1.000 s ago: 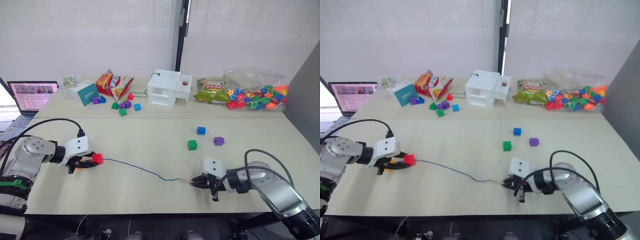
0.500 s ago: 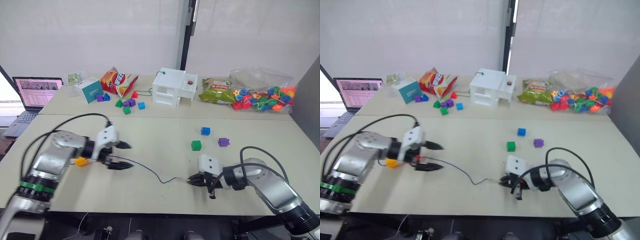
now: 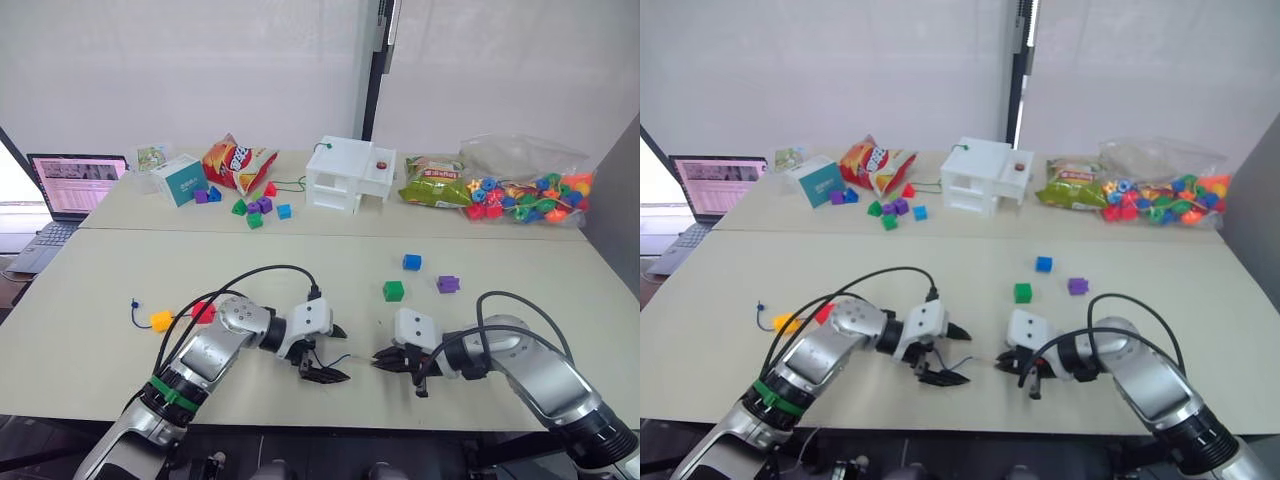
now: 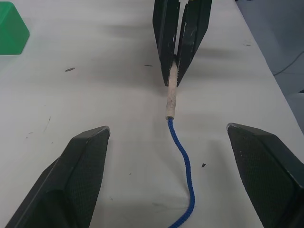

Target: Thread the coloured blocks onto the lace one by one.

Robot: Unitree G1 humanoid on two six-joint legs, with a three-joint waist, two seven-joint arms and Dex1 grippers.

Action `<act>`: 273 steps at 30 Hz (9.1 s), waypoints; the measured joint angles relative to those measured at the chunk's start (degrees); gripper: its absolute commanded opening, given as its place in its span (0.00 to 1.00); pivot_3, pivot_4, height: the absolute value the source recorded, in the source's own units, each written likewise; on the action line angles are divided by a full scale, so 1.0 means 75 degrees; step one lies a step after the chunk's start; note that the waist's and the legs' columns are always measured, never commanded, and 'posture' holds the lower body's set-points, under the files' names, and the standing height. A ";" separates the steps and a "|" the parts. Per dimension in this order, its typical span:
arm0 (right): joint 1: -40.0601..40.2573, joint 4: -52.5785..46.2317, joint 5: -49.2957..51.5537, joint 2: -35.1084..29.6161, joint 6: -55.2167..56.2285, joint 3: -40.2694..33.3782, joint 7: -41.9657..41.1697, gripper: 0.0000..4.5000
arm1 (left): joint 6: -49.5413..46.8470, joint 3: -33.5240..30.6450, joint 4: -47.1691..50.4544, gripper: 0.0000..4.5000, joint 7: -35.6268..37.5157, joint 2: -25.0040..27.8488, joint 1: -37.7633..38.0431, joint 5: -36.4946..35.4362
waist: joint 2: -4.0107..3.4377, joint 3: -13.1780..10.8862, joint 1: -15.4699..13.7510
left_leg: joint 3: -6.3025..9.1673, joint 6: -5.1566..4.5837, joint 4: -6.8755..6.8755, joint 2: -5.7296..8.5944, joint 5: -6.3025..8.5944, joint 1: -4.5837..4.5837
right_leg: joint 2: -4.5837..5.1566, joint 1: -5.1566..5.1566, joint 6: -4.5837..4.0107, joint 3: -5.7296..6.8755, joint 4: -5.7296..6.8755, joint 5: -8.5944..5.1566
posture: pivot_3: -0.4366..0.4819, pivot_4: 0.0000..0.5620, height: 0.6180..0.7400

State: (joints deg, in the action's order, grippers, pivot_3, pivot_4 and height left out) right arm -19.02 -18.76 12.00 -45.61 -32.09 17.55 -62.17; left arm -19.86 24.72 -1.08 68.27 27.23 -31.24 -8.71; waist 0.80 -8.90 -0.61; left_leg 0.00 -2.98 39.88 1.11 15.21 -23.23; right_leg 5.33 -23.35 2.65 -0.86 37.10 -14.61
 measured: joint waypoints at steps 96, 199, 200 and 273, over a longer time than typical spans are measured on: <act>0.0706 0.0662 -0.0768 0.3603 -0.1106 -0.3612 0.6775 0.82 | -0.0830 -0.0119 0.0711 0.00 -0.0045 0.0464 0.0217 0.0120 | -0.0011 0.0001 0.0081 | 0.0001 0.0010 -0.0013 0.0004 -0.0006 0.0009 | -0.0002 0.0000 0.0000 -0.0008 0.0007 0.0000 | 0.48 0.27 1.00; -0.0494 0.1812 -0.0279 0.0417 0.1994 0.0030 -0.1160 0.31 | -0.2674 -0.0107 0.2274 0.00 -0.0652 0.0812 0.0071 -0.0292 | -0.0019 -0.0001 0.0008 | 0.0005 -0.0009 -0.0006 -0.0001 -0.0013 0.0007 | 0.0000 0.0013 0.0003 -0.0001 -0.0001 -0.0001 | 0.48 0.27 1.00; -0.0494 0.1710 -0.0338 0.0443 0.1912 0.0081 -0.1074 0.31 | -0.2704 -0.0105 0.2308 0.00 -0.0653 0.0818 0.0010 -0.0291 | -0.0019 -0.0001 0.0008 | 0.0004 -0.0009 -0.0006 0.0000 -0.0013 0.0007 | 0.0001 0.0013 0.0003 -0.0001 -0.0001 -0.0001 | 0.48 0.27 1.00; -0.0232 0.0599 -0.0636 0.0381 0.0657 0.0194 -0.0217 0.31 | 0.0831 -0.0119 -0.0195 0.32 -0.0346 0.0451 0.0417 0.0261 | -0.0018 -0.0001 -0.0029 | 0.0007 -0.0007 -0.0002 0.0007 -0.0015 0.0015 | 0.0011 0.0027 0.0006 0.0005 -0.0004 0.0002 | 0.48 0.27 1.00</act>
State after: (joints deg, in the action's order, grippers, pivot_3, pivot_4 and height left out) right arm -20.76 -14.27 7.23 -42.75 -27.17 19.01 -63.80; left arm -13.63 23.82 -2.54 65.68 30.61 -28.11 -6.75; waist 0.67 -8.90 -0.82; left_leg 0.05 -3.03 39.87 1.17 15.10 -23.12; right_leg 5.41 -23.15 2.69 -0.83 37.07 -14.60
